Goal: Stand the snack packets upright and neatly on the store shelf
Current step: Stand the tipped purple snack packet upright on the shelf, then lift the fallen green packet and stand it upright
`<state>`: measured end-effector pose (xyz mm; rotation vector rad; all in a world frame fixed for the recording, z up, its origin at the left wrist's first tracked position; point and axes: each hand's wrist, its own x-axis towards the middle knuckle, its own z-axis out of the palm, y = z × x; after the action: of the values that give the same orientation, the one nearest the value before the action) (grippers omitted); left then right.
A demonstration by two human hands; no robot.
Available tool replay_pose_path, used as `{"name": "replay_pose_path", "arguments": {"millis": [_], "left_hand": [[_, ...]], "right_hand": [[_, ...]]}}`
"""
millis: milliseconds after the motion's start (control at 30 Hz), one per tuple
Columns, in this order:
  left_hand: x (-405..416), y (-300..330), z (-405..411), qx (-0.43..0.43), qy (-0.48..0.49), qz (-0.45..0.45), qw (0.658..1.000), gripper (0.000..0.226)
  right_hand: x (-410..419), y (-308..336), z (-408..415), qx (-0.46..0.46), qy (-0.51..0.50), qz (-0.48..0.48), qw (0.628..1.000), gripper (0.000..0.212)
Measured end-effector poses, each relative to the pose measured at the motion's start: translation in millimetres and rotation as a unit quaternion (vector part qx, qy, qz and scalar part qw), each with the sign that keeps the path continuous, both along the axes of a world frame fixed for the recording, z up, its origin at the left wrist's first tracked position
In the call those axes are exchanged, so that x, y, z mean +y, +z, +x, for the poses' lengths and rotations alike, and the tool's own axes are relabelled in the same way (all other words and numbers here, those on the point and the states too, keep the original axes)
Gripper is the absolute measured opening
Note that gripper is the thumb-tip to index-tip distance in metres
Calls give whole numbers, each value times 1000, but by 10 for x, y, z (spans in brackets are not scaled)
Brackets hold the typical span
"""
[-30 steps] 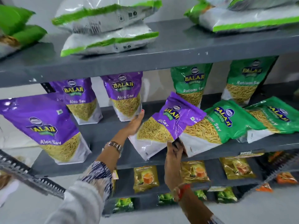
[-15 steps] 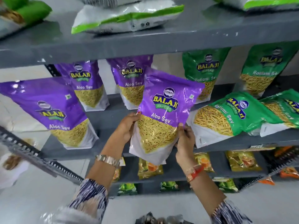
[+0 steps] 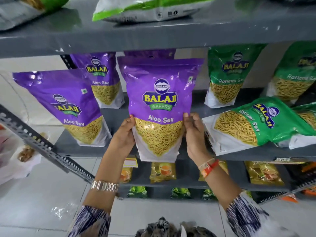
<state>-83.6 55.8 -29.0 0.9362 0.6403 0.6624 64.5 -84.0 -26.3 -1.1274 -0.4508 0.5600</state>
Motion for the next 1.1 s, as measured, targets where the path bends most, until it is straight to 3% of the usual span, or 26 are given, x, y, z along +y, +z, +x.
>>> {"name": "replay_pose_path", "arguments": {"millis": [33, 133, 333, 433, 500, 567, 633, 733, 800, 833, 867, 933, 1000, 1100], "left_hand": [[80, -46, 32, 10, 18, 9, 1000, 12], [247, -61, 114, 62, 47, 29, 997, 21], [434, -136, 171, 70, 67, 24, 995, 19], [410, -114, 208, 94, 166, 84, 978, 17], [269, -62, 238, 82, 293, 147, 941, 13], [65, -18, 273, 42, 415, 260, 871, 17], [-195, -17, 417, 19, 457, 386, 801, 21], [-503, -42, 663, 23, 376, 558, 740, 20], [-655, -114, 991, 36, 231, 709, 665, 13], [-702, -132, 1157, 53, 151, 746, 646, 13], [-751, -133, 1340, 80, 79, 753, 648, 18], [-867, -62, 1720, 165, -23, 704, 691, 35], [-924, 56, 2072, 256, -93, 620, 736, 57], [-793, 105, 2592, 361, -237, 461, 775, 95]], "right_hand": [[85, -3, 10, -5, 15, 9, 1000, 16], [343, -2, 68, -9, 39, 4, 999, 15], [591, -138, 114, -16, 75, -14, 997, 12], [566, -152, 114, -38, 84, -21, 996, 8], [456, -125, 129, -74, 49, -28, 996, 13], [266, -89, 134, -101, -35, -14, 994, 20], [-7, -69, 179, -95, -156, 20, 983, 19], [-351, -85, 276, -63, -335, 27, 940, 22], [-588, -195, 471, -54, -426, -13, 903, 24], [-662, -258, 545, -46, -445, -31, 894, 23], [-729, -358, 628, -22, -451, -49, 891, 23], [-839, -508, 789, 75, -437, -60, 895, 32], [-924, -572, 921, 156, -408, -72, 897, 50], [-1029, -563, 1102, 221, -315, -71, 920, 56]]}}
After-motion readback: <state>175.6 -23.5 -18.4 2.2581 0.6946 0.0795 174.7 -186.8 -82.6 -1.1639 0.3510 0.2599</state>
